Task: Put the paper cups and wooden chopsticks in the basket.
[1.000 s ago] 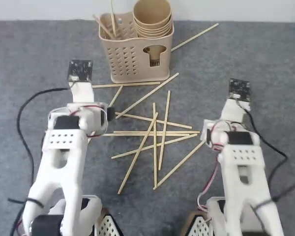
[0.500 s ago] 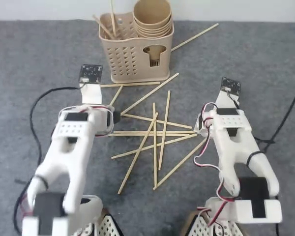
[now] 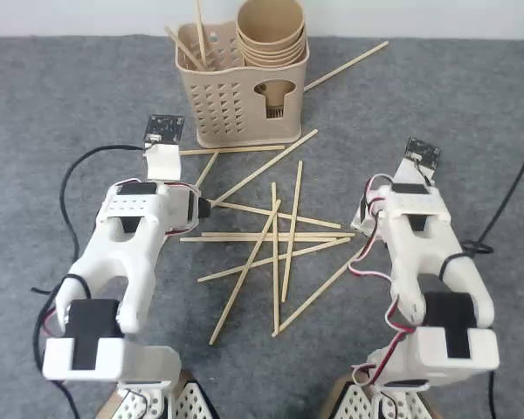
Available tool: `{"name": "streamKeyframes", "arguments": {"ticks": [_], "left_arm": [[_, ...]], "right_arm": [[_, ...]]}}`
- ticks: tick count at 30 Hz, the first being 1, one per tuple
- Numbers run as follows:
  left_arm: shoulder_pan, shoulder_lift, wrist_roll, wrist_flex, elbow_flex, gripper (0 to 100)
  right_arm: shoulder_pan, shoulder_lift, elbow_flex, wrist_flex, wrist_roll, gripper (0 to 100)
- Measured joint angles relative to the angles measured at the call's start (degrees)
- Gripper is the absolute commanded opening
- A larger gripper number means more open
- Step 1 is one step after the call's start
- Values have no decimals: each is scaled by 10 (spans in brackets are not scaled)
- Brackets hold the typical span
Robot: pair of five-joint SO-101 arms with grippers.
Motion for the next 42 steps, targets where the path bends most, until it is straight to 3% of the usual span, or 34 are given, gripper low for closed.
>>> {"name": "streamKeyframes", "arguments": {"ticks": [3, 8, 20, 32, 38, 42], "left_arm": [[0, 0, 0, 0, 0, 235], [0, 0, 0, 3, 0, 233], [0, 0, -1, 22, 0, 233], [-1, 3, -2, 22, -8, 237], [-28, 5, 0, 30, -51, 299], [-18, 44, -21, 42, -84, 255]], "right_arm": [[-3, 4, -6, 4, -4, 151], [-2, 4, -8, 2, -4, 2], [-4, -8, -13, 31, -4, 7], [2, -328, 26, 104, 83, 10], [-11, -367, 160, 16, 91, 106], [-11, -370, 189, -17, 91, 106]]}}
